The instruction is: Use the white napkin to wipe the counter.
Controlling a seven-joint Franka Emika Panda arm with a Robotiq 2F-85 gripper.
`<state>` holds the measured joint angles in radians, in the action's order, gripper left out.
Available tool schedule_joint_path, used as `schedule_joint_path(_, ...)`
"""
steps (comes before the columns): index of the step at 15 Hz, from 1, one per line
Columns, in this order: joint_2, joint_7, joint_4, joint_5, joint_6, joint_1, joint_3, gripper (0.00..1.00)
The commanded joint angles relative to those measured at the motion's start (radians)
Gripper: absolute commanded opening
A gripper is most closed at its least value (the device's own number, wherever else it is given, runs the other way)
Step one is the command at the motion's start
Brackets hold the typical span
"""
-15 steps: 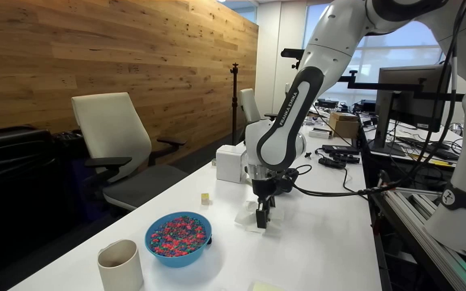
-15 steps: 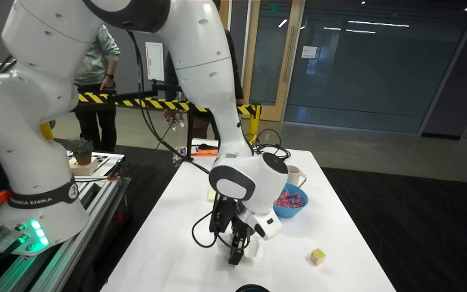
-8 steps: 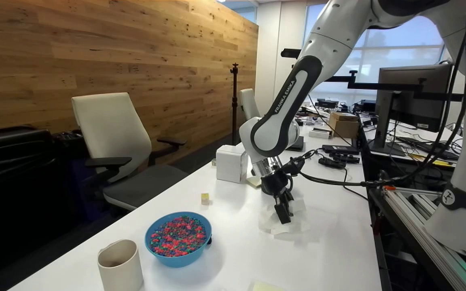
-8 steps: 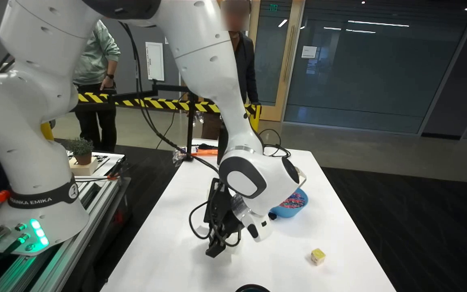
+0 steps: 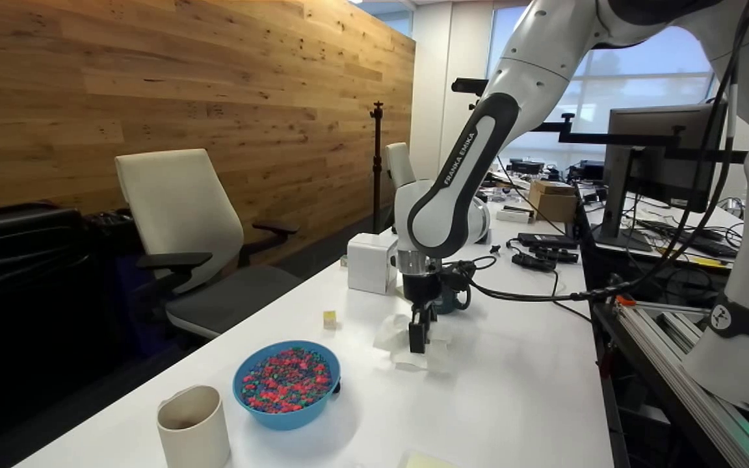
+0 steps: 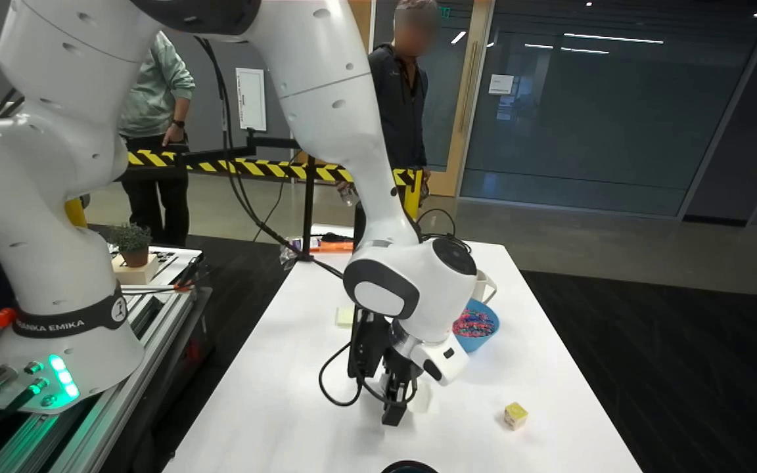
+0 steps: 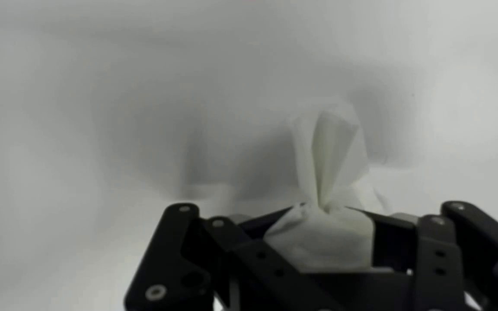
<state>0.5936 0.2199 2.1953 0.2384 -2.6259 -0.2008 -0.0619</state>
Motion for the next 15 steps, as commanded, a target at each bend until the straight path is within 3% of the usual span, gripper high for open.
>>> schedule_joint_path(1, -0.011, 0.078, 0.054, 0.049, -0.141, -0.066, -0.073, 0.00)
schedule_joint_path(7, -0.003, 0.184, 0.084, 0.109, -0.240, -0.226, -0.248, 0.00)
schedule_joint_path(11, 0.002, 0.117, 0.097, 0.056, -0.327, -0.181, -0.192, 0.00)
schedule_joint_path(13, 0.025, 0.131, 0.101, 0.058, -0.435, -0.209, -0.219, 0.00)
schedule_joint_path(15, 0.069, 0.139, 0.091, 0.047, -0.596, -0.281, -0.294, 0.00)
